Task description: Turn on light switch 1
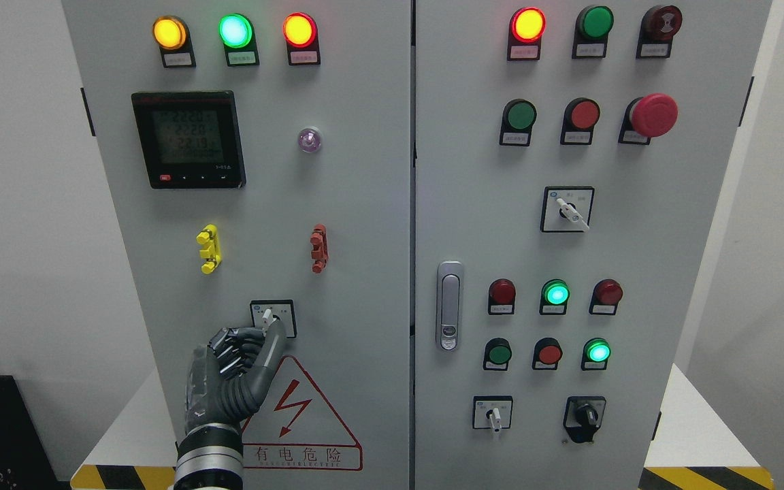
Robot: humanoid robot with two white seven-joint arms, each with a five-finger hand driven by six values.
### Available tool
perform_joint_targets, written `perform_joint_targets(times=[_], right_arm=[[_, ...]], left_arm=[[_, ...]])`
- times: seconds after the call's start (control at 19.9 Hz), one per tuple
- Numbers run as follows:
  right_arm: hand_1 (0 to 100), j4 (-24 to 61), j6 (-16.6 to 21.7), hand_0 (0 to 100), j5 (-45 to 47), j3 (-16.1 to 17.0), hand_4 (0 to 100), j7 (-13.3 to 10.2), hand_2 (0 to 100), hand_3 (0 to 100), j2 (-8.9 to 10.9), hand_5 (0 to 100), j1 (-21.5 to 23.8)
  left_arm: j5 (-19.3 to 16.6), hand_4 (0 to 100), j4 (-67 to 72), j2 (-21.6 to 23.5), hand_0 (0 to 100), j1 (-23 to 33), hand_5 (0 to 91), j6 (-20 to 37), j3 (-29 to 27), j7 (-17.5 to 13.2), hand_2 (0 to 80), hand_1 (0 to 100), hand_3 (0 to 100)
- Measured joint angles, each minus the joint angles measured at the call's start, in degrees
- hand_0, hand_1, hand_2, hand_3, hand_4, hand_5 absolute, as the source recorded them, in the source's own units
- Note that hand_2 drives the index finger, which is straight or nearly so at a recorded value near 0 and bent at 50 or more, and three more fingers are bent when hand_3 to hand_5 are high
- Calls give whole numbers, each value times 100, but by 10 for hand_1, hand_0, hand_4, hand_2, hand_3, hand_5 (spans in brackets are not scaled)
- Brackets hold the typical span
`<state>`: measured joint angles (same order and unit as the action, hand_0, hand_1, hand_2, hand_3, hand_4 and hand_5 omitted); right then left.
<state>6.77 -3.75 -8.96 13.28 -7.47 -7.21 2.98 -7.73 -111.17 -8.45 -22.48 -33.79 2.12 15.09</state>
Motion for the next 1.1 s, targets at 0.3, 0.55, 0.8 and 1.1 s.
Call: perform_joint_targets(times=[0.3,0.55,0.8,1.1], right_arm=[[0,0,0,305,0,0,0,0,0,0,0,0,0],[0,0,0,305,0,-1,0,0,0,0,0,0,0],[0,0,0,305,0,-1,0,0,0,0,0,0,0],[0,0,-1,305,0,-1,0,0,0,0,0,0,0]], left_arm=[[-12,879,24,-3,239,-23,799,-3,3,1,555,612,784],[-16,881,45,-4,244,-43,800,-4,5,2,559,609,786],[-19,881,58,-6,267,-54,801,-4,6,10,561,607,787],[-23,882,68,-7,314,-65,801,-4,6,25,564,603,787]])
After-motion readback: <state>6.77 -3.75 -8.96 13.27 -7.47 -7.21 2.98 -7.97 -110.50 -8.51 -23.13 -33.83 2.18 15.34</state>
